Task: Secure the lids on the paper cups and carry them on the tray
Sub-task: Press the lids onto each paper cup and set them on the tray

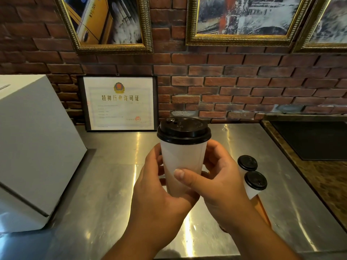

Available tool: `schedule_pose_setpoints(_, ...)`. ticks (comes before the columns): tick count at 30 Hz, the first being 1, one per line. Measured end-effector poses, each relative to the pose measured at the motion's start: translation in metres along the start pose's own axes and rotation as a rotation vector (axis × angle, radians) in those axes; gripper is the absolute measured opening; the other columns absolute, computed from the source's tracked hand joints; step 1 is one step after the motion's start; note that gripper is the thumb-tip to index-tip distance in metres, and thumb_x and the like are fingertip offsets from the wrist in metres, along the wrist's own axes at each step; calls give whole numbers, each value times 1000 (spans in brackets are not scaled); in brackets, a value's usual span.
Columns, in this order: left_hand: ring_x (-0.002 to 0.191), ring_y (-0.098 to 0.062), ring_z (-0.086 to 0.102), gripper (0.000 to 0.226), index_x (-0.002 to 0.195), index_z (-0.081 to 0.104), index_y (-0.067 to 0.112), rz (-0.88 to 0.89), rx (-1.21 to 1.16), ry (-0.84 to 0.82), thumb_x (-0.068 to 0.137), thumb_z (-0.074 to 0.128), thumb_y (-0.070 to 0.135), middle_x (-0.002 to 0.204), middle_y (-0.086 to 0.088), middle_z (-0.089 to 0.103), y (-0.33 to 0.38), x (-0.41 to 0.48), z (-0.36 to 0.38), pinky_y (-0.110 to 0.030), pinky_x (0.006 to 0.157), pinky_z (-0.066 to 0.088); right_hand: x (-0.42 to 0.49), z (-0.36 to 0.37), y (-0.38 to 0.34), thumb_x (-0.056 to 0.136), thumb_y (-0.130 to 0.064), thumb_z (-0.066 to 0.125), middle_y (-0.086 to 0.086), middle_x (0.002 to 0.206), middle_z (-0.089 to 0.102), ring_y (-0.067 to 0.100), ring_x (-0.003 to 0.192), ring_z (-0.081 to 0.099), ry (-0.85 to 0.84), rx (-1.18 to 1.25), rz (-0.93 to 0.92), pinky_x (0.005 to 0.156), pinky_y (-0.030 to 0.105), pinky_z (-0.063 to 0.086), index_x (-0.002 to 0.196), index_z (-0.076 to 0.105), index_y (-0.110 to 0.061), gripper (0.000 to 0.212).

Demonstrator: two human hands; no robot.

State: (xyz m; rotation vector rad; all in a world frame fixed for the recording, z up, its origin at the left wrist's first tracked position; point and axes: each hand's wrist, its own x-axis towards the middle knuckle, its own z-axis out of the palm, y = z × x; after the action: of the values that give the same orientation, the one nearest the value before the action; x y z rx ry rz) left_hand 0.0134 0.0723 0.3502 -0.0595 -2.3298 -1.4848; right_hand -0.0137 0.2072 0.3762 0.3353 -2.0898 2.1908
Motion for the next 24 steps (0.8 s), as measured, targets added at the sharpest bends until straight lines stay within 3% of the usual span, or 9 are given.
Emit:
schedule_pose_setpoints(6,113,-3,61,99,124,21,82,-11,-42,-9,54,88,59,129,40,50,4,3,-1,-18,85,61,2,-1,0,60,-41,98,-25,119,70,-4,111,66,15,26,-3,73,18,62,122,55,-55,76)
schedule_pose_setpoints(10,109,4,60,98,121,25,84,-8,-76,-5,57,93,54,126,44,51,3,6,-2,-9,75,58,5,-1,0,57,-43,101,-27,118,69,-6,110,66,9,39,6,72,17,61,120,55,-58,80)
schedule_pose_setpoints(15,109,5,60,96,122,25,85,-22,-101,-11,55,87,58,125,45,52,4,7,-1,-10,73,59,6,-3,0,61,-46,97,-22,122,70,-1,115,67,11,40,5,74,18,62,125,57,-51,76)
schedule_pose_setpoints(18,112,12,56,99,124,21,86,-16,-93,-16,54,87,61,126,48,48,4,7,0,-3,69,52,8,-3,2,60,-44,96,-25,119,70,-4,111,66,37,9,1,72,16,61,122,56,-55,75)
schedule_pose_setpoints(24,113,20,52,96,126,24,85,-7,-92,-11,58,85,62,128,46,51,1,9,2,-5,70,53,10,-3,4,60,-41,96,-29,117,69,-6,110,66,34,3,8,71,16,61,114,55,-65,72)
